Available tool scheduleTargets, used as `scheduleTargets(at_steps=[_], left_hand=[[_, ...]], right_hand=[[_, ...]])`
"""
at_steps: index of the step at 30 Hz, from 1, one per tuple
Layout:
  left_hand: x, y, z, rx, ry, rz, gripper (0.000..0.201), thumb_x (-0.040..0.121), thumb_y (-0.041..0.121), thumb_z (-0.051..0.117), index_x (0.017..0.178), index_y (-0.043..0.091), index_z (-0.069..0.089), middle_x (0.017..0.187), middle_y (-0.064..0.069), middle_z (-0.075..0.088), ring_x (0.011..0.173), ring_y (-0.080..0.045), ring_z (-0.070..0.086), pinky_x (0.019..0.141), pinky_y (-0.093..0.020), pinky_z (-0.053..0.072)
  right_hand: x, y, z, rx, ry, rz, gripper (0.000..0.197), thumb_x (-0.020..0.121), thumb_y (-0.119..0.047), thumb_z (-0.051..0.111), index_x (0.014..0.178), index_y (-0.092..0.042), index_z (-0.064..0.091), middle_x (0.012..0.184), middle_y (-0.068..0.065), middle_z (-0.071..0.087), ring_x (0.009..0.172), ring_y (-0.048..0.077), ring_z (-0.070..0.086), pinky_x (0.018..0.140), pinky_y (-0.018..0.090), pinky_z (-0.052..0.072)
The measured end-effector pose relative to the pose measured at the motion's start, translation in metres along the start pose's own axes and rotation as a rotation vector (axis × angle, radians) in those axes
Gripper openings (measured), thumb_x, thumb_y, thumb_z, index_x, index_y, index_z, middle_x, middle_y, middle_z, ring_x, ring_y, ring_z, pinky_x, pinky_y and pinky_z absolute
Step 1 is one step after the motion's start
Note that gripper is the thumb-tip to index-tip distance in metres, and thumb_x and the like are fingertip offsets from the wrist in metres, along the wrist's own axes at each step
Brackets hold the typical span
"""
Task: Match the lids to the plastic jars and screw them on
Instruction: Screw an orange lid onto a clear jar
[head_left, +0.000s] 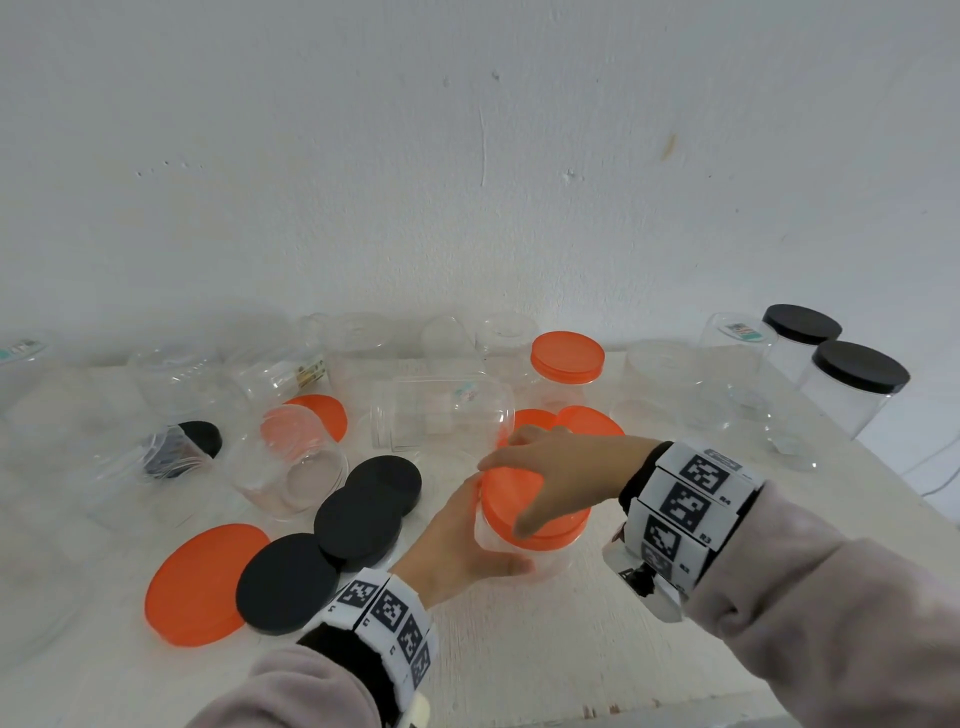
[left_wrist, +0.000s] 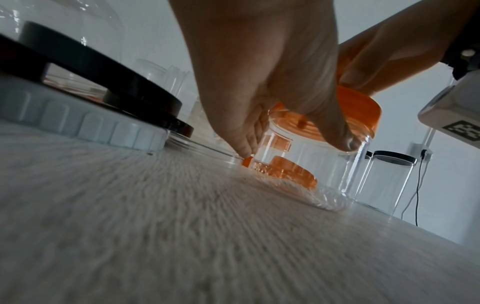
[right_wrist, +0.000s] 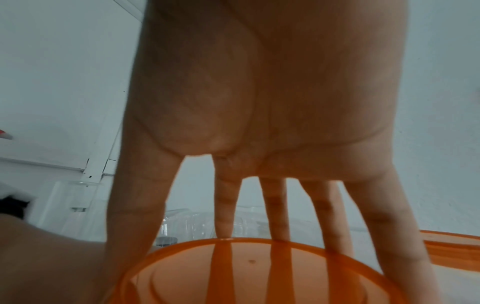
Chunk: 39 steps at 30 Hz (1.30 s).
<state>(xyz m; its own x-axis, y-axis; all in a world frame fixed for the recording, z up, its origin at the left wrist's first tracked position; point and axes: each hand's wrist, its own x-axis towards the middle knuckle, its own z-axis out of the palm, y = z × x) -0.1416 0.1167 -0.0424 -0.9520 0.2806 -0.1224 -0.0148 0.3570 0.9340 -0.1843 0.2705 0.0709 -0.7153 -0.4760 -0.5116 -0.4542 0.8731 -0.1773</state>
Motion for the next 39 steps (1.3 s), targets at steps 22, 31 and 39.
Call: scheduleTargets(at_steps=[22, 31, 39], left_hand=[[0.001, -0.004, 0.002, -0.040, 0.011, 0.058, 0.084, 0.065, 0.023, 0.088, 0.125, 0.046, 0.033, 0.127, 0.026, 0.047, 0.112, 0.019, 0.043, 0.083, -0.003, 0.038], [0.000, -0.002, 0.001, 0.009, 0.018, 0.024, 0.095, 0.065, 0.027, 0.087, 0.139, 0.033, 0.028, 0.135, 0.014, 0.044, 0.124, -0.006, 0.044, 0.104, -0.027, 0.037], [-0.002, 0.000, 0.001, -0.005, 0.027, 0.043, 0.091, 0.066, 0.021, 0.088, 0.136, 0.036, 0.032, 0.135, 0.014, 0.047, 0.125, -0.005, 0.045, 0.106, -0.030, 0.038]], right_hand=[[0.003, 0.007, 0.004, -0.053, 0.062, 0.117, 0.098, 0.068, -0.075, 0.061, 0.148, -0.036, 0.021, 0.139, 0.000, 0.032, 0.121, 0.026, 0.045, 0.090, 0.040, 0.046], [0.002, 0.005, 0.004, -0.017, 0.022, 0.020, 0.095, 0.069, -0.058, 0.073, 0.145, -0.049, 0.017, 0.145, -0.008, 0.025, 0.131, 0.026, 0.026, 0.100, 0.047, 0.037], [0.006, -0.002, 0.016, -0.044, 0.156, 0.186, 0.102, 0.065, -0.077, 0.063, 0.147, -0.030, 0.023, 0.134, 0.004, 0.038, 0.121, 0.032, 0.043, 0.088, 0.041, 0.046]])
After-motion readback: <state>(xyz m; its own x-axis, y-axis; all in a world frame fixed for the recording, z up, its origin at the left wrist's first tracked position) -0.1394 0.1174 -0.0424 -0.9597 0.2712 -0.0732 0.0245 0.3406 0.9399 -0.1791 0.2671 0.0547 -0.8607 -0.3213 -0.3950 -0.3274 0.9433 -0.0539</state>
